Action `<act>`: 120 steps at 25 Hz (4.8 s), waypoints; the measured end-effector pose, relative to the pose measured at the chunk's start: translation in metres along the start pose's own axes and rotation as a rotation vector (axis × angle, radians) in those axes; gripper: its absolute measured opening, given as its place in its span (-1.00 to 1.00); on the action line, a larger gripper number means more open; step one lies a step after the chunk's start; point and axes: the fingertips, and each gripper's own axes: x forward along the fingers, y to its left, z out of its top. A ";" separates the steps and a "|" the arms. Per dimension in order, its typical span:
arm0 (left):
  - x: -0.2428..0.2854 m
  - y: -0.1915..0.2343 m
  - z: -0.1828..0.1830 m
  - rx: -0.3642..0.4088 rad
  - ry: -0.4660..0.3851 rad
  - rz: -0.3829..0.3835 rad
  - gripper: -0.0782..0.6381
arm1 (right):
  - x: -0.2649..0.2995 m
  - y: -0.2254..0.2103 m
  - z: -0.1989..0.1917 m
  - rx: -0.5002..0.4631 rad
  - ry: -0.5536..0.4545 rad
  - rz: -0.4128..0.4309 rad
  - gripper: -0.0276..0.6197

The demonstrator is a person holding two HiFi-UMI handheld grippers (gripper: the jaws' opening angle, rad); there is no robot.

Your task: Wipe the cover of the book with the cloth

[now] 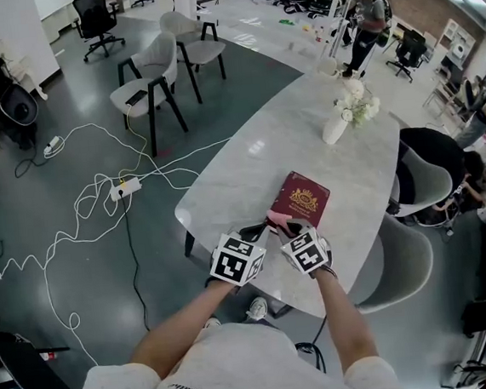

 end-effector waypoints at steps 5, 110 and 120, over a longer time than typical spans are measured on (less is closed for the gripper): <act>0.005 -0.001 0.006 -0.005 -0.009 0.006 -0.76 | -0.019 -0.027 0.021 -0.053 -0.032 -0.031 -0.86; 0.051 0.060 0.020 -0.106 -0.016 0.205 -0.76 | 0.109 -0.083 0.036 -0.300 0.134 0.213 -0.86; 0.043 0.059 0.019 -0.106 -0.025 0.197 -0.76 | 0.109 -0.066 0.039 -0.296 0.121 0.224 -0.86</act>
